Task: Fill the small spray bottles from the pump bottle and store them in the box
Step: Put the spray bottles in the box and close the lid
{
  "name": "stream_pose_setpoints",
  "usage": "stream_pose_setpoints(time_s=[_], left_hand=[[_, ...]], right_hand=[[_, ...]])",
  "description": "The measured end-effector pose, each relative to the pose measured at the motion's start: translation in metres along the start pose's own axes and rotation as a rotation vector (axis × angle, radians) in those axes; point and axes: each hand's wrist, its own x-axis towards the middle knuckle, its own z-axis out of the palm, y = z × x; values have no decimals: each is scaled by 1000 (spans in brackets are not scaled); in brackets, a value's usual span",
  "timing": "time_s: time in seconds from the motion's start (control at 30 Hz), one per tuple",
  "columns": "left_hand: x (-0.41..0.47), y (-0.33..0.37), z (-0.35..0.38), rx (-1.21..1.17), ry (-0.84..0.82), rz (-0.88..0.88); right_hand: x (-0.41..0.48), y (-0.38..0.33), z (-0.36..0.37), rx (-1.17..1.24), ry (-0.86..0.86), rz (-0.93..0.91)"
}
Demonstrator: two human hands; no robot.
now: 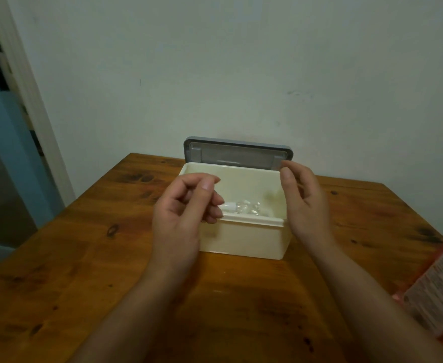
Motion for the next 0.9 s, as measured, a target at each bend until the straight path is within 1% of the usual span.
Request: stream_pose_setpoints(time_s=[0.1, 0.2, 0.4, 0.5, 0.6, 0.73, 0.9], left_hand=[[13, 4, -10, 21, 84, 86], [29, 5, -16, 24, 156, 106], [59, -7, -26, 115, 252, 88], [72, -12, -28, 160, 271, 21], [84, -15, -30, 220, 214, -106], [98, -24, -32, 348, 71, -269], [109, -34, -30, 415, -48, -383]], right_hand=[[1, 2, 2, 29, 47, 7], [2, 1, 1, 43, 69, 35], [10, -2, -2, 117, 77, 161], [15, -4, -3, 130, 57, 216], [21, -6, -4, 123, 30, 244], [31, -7, -3, 103, -28, 287], [48, -2, 1, 91, -67, 356]])
